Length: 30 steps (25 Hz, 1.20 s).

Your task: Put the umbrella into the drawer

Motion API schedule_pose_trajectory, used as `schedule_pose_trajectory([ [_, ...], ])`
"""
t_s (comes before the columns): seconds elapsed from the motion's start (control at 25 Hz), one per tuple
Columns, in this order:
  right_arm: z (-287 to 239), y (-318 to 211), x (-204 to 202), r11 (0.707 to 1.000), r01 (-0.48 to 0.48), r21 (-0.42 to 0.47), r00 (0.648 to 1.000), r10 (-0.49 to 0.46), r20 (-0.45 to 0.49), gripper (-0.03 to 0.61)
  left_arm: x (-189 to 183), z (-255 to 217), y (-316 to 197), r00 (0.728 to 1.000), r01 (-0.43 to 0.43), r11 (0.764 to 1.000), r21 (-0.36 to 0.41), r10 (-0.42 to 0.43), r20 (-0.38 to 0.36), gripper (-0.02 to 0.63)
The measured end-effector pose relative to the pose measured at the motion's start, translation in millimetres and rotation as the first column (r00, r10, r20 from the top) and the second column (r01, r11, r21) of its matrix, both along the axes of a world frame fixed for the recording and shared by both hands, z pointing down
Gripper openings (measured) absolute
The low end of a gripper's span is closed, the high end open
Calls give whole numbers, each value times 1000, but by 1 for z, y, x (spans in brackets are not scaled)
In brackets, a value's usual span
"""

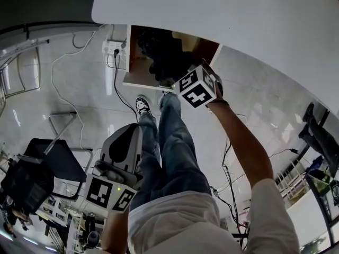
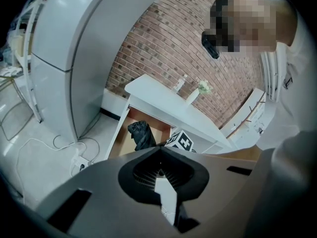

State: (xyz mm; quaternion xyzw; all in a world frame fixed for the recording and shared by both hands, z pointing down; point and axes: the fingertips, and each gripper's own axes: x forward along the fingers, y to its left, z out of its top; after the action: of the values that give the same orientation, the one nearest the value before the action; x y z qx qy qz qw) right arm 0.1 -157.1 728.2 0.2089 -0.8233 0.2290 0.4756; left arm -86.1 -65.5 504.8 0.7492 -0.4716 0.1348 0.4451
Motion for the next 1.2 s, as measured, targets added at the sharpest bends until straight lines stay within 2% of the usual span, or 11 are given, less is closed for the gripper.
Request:
schedule_pose_trajectory([
  [0.6, 54, -11, -8, 996, -37, -86, 996, 29, -90, 262, -9, 2, 4, 1000, 24, 1000, -6, -24, -9, 17],
  [1.0, 70, -17, -8, 996, -47, -82, 991, 36, -126, 262, -16, 6, 13, 999, 35, 999, -18, -35, -12, 17],
  [1.2, 75, -18, -9, 997, -28, -72, 989, 17, -150, 267, -24, 5, 13, 997, 72, 997, -14, -72, -19, 17],
])
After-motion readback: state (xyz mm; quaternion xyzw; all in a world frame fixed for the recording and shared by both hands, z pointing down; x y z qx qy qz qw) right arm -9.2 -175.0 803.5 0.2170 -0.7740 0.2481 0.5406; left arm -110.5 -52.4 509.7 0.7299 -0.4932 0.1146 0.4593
